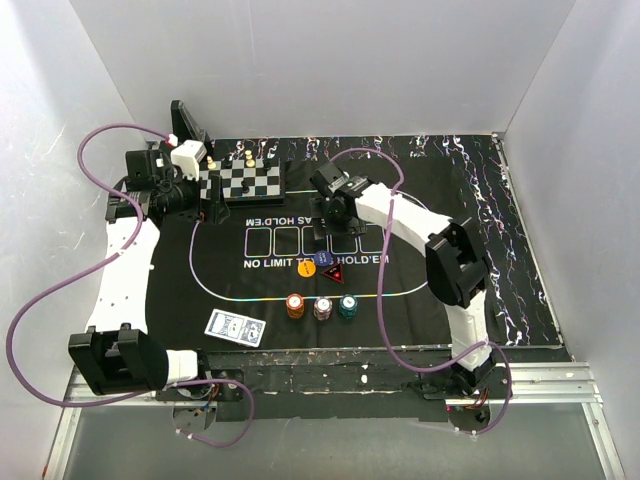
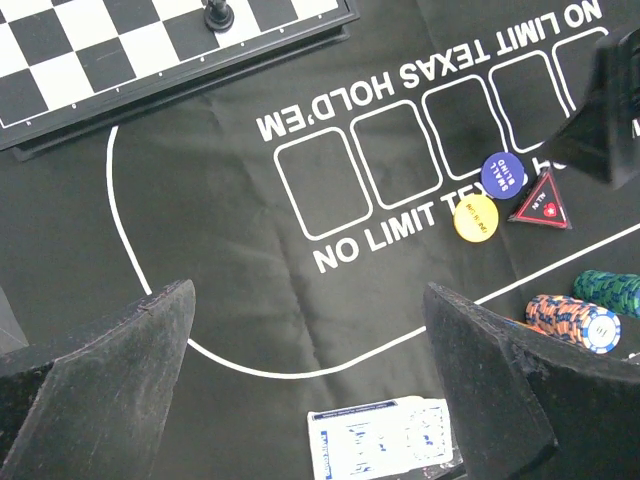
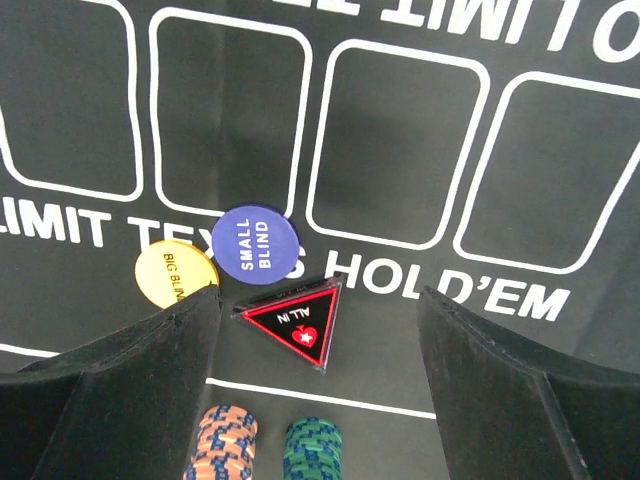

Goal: Distribute texas hold em gaming equipment

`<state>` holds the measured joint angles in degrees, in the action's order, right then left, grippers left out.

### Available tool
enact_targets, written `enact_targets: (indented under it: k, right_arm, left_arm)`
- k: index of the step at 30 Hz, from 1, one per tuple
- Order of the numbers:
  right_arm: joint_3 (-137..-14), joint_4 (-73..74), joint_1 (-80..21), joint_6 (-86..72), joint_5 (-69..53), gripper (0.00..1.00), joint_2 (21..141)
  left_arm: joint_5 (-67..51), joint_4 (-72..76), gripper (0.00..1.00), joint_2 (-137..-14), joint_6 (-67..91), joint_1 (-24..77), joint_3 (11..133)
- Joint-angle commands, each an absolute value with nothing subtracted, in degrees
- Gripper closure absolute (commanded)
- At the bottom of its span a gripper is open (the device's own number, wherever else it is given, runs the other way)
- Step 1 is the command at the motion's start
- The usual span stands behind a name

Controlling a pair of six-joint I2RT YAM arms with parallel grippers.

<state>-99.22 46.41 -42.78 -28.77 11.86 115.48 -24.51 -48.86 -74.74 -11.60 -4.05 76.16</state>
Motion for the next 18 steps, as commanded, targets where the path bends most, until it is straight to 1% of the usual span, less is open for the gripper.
enact_targets:
  k: [1, 12, 18]
  right_arm:
    - [-102.3, 44.91, -45.17, -30.41, 12.13, 0.15, 118.2]
    - [-102.31, 42.63, -47.99, -34.19, 13.18, 0.16, 122.95]
    - [-100.81, 42.1, -48.08, -34.89, 13.36, 0.22, 124.71]
  left_arm:
    - [-25.31, -49.22, 0.02, -75.14, -10.02, -4.48, 79.01]
    - [-24.43, -49.13, 0.02, -74.62, -9.05, -5.45, 77.96]
    - [-24.43, -48.96, 0.02, -74.62, -8.61, -5.89, 78.05]
